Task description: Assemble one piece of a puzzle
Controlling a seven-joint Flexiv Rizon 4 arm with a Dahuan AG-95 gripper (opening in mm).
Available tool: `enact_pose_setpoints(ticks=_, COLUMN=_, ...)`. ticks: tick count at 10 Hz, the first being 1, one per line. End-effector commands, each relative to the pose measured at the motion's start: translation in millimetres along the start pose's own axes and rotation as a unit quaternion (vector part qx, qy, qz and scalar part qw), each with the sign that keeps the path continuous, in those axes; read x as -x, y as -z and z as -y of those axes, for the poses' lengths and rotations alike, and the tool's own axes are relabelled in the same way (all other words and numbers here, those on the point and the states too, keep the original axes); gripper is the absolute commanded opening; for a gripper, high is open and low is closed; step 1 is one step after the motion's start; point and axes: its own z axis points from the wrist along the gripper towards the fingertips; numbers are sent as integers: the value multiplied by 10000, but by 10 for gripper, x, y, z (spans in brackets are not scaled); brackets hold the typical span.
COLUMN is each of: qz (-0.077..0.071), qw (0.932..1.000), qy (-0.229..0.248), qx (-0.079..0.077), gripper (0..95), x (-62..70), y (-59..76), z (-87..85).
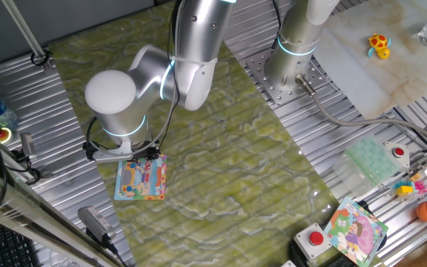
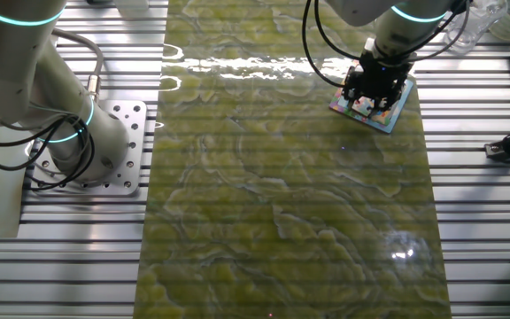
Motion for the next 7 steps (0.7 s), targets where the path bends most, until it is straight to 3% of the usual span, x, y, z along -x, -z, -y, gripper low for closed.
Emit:
enact_pose_setpoints(ticks=1, qz=-32, qw=10000, qy=21, qx=-4, gripper=380, x=-14, y=-7, z=6)
enact_pose_setpoints(ticks=7, qz=10, qw=10000, qy=73, qx=16, gripper=380, x=-19, y=-10, z=8)
